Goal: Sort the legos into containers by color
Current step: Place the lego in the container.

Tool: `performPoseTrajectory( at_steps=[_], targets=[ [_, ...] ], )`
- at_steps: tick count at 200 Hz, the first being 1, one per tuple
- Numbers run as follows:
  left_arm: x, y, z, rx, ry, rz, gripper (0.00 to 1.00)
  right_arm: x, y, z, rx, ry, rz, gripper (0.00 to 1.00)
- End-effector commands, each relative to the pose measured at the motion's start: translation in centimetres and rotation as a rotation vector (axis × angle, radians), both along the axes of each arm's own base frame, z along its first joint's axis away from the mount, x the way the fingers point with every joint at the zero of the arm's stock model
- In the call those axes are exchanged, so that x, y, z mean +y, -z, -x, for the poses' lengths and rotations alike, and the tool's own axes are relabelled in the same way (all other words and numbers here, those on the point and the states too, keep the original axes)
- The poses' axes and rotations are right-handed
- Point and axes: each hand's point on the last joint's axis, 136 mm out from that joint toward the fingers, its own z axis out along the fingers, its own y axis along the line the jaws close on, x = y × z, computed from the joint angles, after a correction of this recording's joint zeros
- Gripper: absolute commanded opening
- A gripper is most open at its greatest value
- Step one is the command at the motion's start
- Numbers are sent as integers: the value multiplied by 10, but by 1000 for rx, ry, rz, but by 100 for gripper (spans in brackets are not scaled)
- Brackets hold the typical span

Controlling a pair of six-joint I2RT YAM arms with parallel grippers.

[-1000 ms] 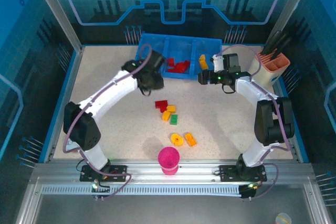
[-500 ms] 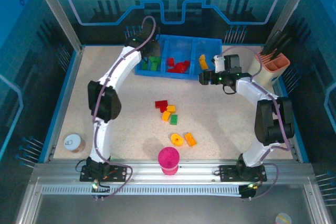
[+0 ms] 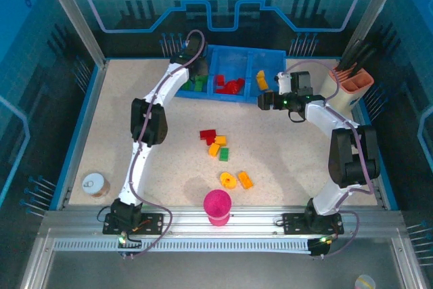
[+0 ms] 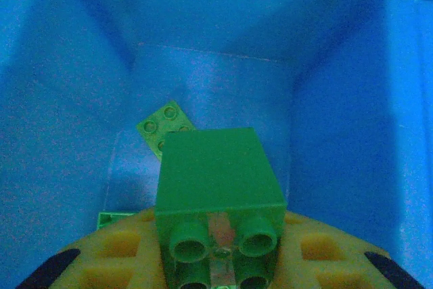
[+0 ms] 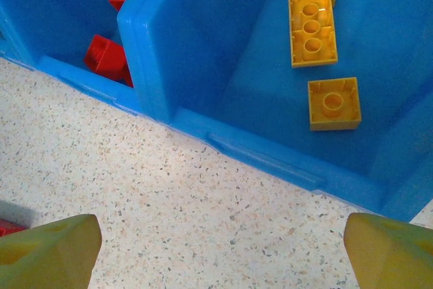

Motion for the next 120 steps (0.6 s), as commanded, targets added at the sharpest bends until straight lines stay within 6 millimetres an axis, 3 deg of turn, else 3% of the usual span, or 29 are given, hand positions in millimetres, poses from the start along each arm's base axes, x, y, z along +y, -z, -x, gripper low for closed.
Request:
performPoseTrajectory(
  at_steps=[1, 20, 35, 63, 92, 120],
  targets=[
    [-1, -14, -11, -51, -21, 48, 25, -2, -5, -1, -17, 3, -32, 94],
    [-1, -21, -9, -59, -17, 43, 40, -3, -3, -2, -17, 8, -39, 94],
    [-3, -39, -8, -86, 6, 33, 54, -3, -2, -2, -15, 7, -43, 94],
    [-18, -96, 6, -176, 131, -92, 65, -2, -2, -2, -16, 3, -47, 94],
    [-46, -141, 49, -209, 244, -190, 68, -2, -1, -2, -16, 6, -45, 94],
    [-64, -127, 117, -70, 281, -185, 68, -1, -2, -2, -17, 4, -47, 94]
  ],
)
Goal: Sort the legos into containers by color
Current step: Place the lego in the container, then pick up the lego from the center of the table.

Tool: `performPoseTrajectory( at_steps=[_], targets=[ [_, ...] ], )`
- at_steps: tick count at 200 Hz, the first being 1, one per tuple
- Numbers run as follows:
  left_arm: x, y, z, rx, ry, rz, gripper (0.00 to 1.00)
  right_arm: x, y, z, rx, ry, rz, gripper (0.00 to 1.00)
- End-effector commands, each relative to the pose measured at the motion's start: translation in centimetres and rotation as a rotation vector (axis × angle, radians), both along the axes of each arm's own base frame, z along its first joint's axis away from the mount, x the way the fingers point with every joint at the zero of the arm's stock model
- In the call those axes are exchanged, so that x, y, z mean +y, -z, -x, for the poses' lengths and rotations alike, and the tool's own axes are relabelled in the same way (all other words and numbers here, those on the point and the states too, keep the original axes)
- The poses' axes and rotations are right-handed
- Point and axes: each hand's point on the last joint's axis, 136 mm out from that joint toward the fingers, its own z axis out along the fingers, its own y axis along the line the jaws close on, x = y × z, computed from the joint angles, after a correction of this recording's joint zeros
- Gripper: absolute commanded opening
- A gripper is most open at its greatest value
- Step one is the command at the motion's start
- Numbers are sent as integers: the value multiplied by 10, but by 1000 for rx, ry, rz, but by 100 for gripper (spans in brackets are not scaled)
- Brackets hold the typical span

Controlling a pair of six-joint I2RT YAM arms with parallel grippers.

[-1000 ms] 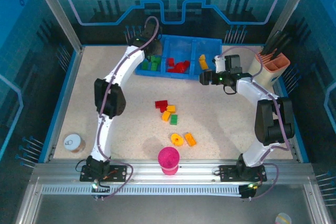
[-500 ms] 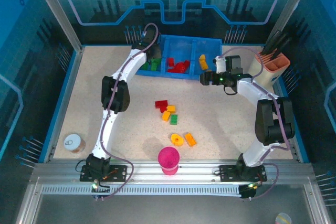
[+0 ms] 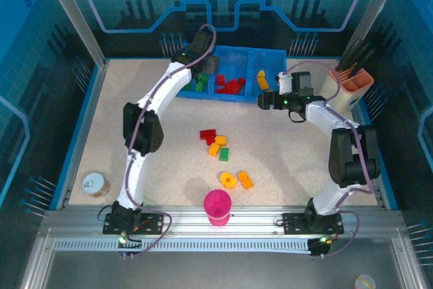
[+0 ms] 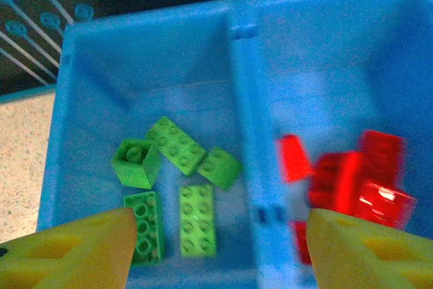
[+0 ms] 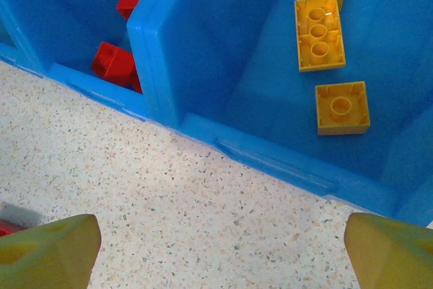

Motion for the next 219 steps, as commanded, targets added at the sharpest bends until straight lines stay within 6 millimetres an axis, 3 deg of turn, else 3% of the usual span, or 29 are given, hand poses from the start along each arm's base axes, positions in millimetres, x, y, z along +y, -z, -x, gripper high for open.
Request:
performPoseTrajectory(
  at_steps=[1, 52, 95, 146, 219],
  targets=[
    [-14, -27, 60, 44, 49, -40, 68, -2, -1, -1, -5, 5, -24, 94],
    [-28, 50, 196, 416, -82, 65, 67, -1, 0, -2, -4, 1, -34, 94],
    [-39, 87, 277, 567, -181, 125, 65, -2, -2, -3, -10, 6, -35, 94],
    [-49, 123, 319, 656, -255, 230, 63, -3, -1, -2, -8, 9, -40, 94],
    [-84, 148, 316, 689, -209, 276, 63, -5, -5, -1, -23, 16, -55, 95]
  ],
)
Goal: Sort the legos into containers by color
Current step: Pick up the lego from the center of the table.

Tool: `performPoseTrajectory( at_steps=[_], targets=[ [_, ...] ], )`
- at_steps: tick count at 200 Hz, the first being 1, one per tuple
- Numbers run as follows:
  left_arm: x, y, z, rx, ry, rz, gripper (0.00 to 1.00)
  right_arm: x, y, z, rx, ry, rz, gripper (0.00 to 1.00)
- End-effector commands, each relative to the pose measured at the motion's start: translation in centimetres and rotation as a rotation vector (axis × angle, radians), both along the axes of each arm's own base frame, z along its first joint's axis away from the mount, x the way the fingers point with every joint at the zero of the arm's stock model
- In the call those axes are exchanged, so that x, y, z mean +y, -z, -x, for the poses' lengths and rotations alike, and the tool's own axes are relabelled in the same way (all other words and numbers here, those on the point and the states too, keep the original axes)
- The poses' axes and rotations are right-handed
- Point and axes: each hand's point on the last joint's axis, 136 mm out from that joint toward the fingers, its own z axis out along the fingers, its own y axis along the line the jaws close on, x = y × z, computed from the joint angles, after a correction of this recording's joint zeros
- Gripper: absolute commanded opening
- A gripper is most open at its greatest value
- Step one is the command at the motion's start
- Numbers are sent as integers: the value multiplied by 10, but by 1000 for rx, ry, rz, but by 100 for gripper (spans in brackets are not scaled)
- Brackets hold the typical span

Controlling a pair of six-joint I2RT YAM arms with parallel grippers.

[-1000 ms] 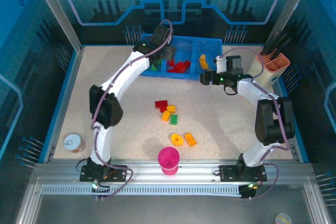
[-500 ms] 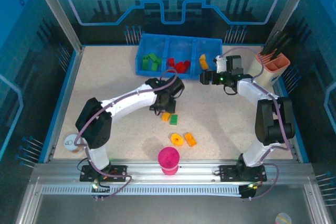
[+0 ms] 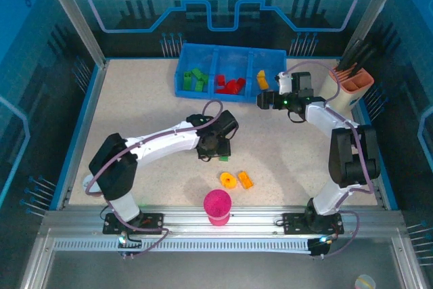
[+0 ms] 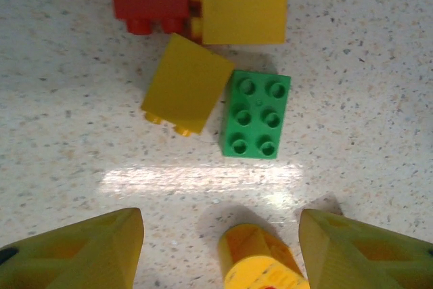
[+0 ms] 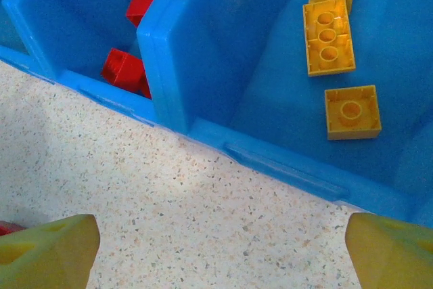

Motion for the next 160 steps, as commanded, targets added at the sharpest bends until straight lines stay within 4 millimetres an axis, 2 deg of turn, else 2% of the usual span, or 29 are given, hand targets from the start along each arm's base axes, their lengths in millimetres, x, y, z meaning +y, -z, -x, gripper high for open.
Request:
performPoseTrajectory(
  at_steps=[1, 41, 103, 160],
  targets=[
    [-16, 16, 1, 32, -1, 36, 64, -9, -5, 0, -14, 17, -23, 95],
    [-30, 27, -8, 35, 33, 40, 64, -12, -6, 0, -17, 24, -31, 95],
    [-35, 43, -15, 38, 60, 11, 64, -14, -4, -2, -11, 30, -52, 95],
    [-41, 58, -14, 72, 82, 10, 64, -16, -1, -4, -4, 34, -59, 95]
  ],
)
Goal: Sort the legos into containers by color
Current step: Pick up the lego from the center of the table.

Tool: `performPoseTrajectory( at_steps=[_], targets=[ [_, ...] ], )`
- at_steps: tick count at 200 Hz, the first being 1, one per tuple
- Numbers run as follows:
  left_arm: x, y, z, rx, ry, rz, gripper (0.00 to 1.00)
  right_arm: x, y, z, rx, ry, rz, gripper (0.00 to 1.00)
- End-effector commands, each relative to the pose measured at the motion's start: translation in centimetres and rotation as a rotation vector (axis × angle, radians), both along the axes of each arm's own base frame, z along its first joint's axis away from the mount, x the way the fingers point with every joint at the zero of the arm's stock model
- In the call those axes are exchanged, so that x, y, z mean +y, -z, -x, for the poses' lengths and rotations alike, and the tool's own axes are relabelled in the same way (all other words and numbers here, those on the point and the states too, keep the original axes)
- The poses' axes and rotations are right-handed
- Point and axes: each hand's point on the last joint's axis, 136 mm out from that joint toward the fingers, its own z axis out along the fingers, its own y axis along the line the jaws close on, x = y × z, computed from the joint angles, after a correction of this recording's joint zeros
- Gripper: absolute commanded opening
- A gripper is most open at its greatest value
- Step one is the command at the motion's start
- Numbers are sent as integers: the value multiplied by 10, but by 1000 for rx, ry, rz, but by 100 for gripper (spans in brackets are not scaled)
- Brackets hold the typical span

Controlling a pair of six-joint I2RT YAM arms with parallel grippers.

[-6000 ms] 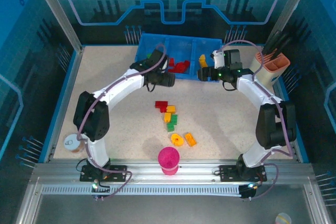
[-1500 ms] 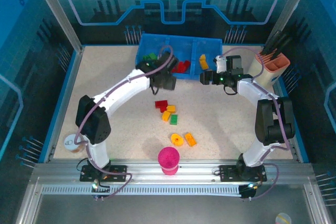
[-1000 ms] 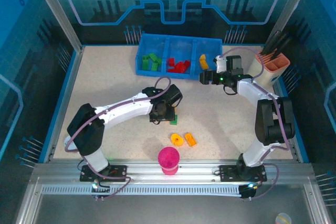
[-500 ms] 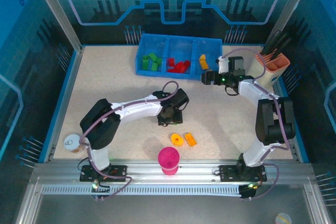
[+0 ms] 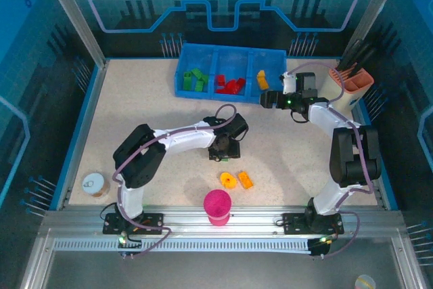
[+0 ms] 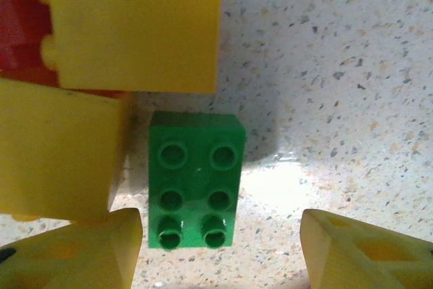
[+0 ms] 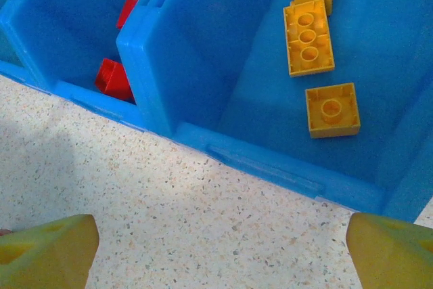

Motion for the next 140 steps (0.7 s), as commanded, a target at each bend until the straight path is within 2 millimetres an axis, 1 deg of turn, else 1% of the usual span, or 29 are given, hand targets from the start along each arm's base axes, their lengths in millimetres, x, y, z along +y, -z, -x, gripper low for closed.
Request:
performPoseTrajectory(
  at_steps=[1, 38, 64, 99, 118, 140],
  targets=[
    [-7, 10, 4, 31, 37, 4, 64, -3, -1, -1, -9, 3, -24, 95],
    [-10, 16, 3, 41, 53, -1, 63, -3, 1, -2, -4, 4, -30, 95],
    [-11, 21, 6, 65, 69, -8, 57, -3, 3, -1, -1, 4, -30, 95],
    [-7, 27, 13, 108, 92, -38, 54, -3, 3, -1, 0, 7, -32, 95],
    [-4, 33, 16, 128, 111, -62, 52, -3, 3, -2, -1, 6, -32, 95],
    [-1, 43, 18, 154, 127, -83, 46, -4, 3, -1, -2, 8, -30, 95]
  ],
)
